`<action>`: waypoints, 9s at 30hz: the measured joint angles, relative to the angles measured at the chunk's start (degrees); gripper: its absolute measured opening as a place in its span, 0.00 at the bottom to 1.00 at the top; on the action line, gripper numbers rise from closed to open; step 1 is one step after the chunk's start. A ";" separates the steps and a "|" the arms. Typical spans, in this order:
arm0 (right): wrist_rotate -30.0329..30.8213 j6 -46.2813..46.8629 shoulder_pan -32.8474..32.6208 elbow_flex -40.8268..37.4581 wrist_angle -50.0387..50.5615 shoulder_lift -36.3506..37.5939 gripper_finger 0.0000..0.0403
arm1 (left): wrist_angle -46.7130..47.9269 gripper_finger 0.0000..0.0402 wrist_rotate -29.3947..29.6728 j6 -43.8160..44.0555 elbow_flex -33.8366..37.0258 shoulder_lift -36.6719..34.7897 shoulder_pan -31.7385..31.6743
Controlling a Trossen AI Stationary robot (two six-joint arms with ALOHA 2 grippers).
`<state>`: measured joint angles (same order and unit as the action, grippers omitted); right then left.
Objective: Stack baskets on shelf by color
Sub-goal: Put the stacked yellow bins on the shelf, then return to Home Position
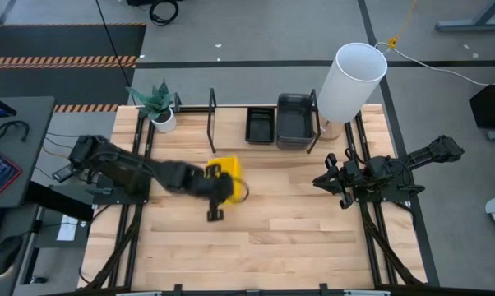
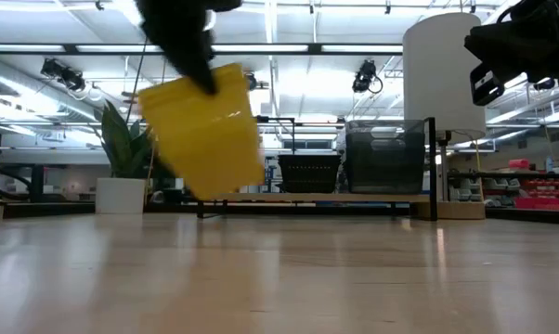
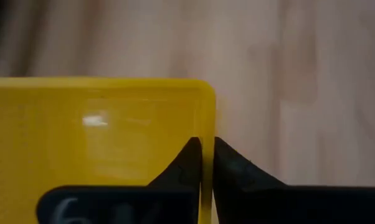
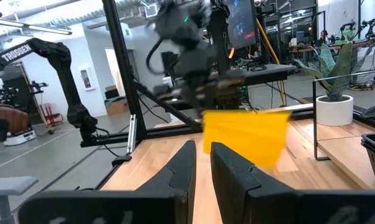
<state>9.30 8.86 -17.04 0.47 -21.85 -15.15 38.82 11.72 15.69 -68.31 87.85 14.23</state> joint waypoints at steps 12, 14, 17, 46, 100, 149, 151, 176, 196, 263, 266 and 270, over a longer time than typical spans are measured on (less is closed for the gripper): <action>0.01 0.00 0.00 0.00 0.01 -0.01 0.14 | -3.58 0.05 -8.89 -7.21 -2.38 0.82 -13.07; 0.00 0.00 0.00 0.00 0.00 0.01 0.14 | -2.45 0.05 -8.62 -7.31 -1.97 1.75 -12.28; 0.00 0.00 0.00 -0.02 -0.44 -0.19 0.14 | -2.98 0.05 -7.25 -7.39 -1.73 2.20 -10.66; 0.00 0.00 0.00 -0.04 -1.28 -0.97 0.14 | -1.76 0.48 -13.07 3.55 -3.69 13.76 6.46; 0.00 0.00 0.00 -0.04 -1.77 -0.97 0.14 | 26.07 0.03 1.09 -0.28 -27.19 21.27 3.56; 0.00 0.00 0.00 -0.04 -1.92 -0.97 0.14 | 21.18 0.02 -0.13 -31.99 -23.99 21.33 -32.35; 0.00 0.00 0.00 -0.04 -1.92 -0.97 0.14 | 20.01 0.02 -0.09 -32.04 -22.89 21.33 -32.38; 0.01 0.00 0.00 -0.04 -2.05 -0.97 0.14 | 17.41 0.03 -1.48 -33.27 -21.99 21.93 -32.81; 0.00 0.00 0.00 -0.04 -2.05 -0.97 0.14 | 17.75 0.24 -1.60 -31.55 -21.99 25.55 -32.82; -0.01 0.00 6.87 -0.07 3.77 -2.11 0.14 | -78.29 0.13 -4.98 -15.14 64.24 -53.44 -7.27; -0.01 0.01 8.75 -0.07 5.16 -2.09 0.14 | -78.41 0.13 -4.85 -16.44 64.24 -53.42 -7.27; 0.00 0.00 11.39 -0.07 10.04 -2.11 0.14 | -77.54 0.13 -4.87 -16.77 64.24 -53.42 -7.24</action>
<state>9.30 8.86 -5.64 0.40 -11.80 -17.26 -38.72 6.86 -1.09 -4.08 34.44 6.98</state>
